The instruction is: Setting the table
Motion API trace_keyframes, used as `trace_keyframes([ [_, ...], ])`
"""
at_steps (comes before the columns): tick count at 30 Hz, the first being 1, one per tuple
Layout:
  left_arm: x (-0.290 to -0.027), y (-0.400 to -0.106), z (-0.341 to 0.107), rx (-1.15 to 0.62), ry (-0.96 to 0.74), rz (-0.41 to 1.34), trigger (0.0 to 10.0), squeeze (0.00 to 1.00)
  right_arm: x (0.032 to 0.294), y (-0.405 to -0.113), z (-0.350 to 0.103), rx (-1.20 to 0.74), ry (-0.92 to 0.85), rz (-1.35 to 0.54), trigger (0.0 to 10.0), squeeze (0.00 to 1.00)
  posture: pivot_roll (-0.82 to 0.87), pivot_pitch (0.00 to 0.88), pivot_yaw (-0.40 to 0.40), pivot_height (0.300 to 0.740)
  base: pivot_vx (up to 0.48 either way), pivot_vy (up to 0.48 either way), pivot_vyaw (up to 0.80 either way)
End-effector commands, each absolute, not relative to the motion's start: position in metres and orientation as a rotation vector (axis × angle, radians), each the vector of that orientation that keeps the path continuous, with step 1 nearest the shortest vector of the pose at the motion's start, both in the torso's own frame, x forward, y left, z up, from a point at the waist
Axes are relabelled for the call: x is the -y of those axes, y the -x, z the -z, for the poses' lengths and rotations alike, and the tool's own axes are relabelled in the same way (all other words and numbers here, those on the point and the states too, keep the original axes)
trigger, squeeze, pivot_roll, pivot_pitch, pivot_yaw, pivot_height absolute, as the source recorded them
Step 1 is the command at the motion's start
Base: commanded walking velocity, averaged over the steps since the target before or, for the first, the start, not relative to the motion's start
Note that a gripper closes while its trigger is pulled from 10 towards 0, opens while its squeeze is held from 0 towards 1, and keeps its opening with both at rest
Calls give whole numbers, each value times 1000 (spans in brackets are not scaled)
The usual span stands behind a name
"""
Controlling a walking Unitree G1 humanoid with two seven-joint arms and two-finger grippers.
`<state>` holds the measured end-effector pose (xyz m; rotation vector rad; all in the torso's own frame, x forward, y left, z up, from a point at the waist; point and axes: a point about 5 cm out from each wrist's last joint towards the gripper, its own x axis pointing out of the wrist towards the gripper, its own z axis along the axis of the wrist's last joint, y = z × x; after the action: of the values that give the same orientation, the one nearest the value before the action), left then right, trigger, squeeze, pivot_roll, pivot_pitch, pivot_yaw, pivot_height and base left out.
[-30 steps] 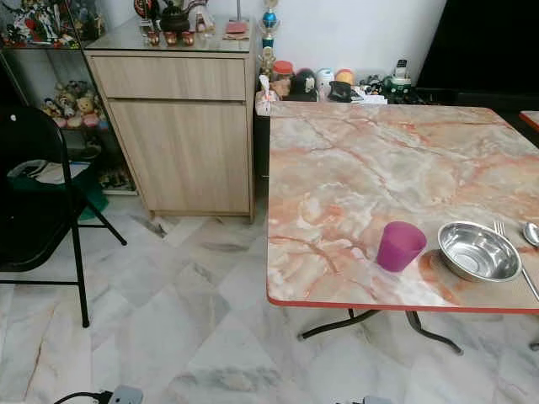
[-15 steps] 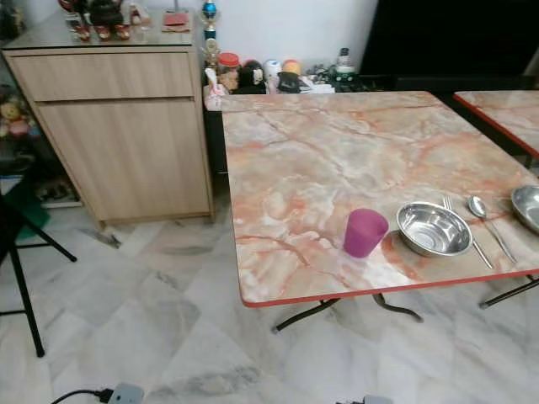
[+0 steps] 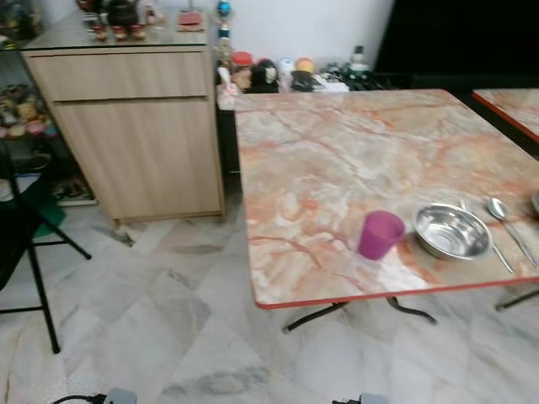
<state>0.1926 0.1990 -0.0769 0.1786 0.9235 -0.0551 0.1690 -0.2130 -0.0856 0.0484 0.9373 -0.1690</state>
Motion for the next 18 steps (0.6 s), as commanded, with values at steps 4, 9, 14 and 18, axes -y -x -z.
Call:
trace_keyframes([
  [4,-207,-213,64,-837,-74,-14,10000,0,186,-176,88,-946,-232,158,10000,0,83,105,-56,740,0,-287,0],
  [9,-207,-213,64,-838,-78,-13,10000,0,186,-175,88,-950,-234,152,10000,0,84,105,-57,740,0,-293,-375],
  [14,-207,-212,64,-839,-81,-11,10000,0,186,-175,88,-949,-228,148,10000,0,87,105,-58,740,0,-319,-426],
  [18,-207,-212,64,-841,-81,-9,10000,0,186,-175,88,-949,-226,152,10000,0,87,106,-57,740,0,-324,0],
])
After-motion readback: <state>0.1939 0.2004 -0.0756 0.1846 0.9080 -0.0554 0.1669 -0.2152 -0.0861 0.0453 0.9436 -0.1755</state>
